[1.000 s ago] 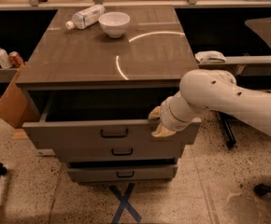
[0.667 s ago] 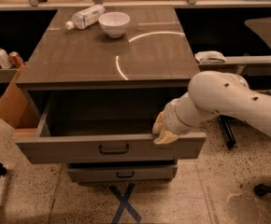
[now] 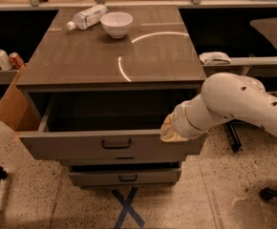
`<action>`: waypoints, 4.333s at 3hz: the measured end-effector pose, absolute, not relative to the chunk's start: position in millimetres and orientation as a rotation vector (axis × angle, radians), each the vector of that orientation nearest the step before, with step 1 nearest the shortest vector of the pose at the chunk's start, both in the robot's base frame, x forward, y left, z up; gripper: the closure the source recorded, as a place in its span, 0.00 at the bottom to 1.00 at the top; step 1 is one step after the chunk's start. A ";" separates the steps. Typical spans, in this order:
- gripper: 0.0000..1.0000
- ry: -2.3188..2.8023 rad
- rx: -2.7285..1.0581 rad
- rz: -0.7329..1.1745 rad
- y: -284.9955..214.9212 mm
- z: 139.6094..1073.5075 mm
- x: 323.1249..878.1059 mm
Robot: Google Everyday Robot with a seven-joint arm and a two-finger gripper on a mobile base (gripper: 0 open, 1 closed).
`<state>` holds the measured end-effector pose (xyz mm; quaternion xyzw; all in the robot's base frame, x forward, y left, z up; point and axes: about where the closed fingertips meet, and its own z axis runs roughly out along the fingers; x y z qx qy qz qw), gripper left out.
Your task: Open top drawer
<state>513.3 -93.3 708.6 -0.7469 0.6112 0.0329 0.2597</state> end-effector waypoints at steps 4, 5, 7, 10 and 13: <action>0.00 1.663 -2.054 0.107 -88.7 701.0 513.9; 0.00 1.707 -2.093 0.177 -85.2 675.6 516.7; 0.18 1.744 -2.145 0.267 -81.6 658.3 501.0; 0.95 1.750 -2.207 0.352 -80.8 662.8 460.3; 1.00 1.735 -2.160 0.379 -78.7 661.8 441.6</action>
Offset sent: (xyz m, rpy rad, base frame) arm -0.0004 0.0007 0.0004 -0.0009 -0.0006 0.0018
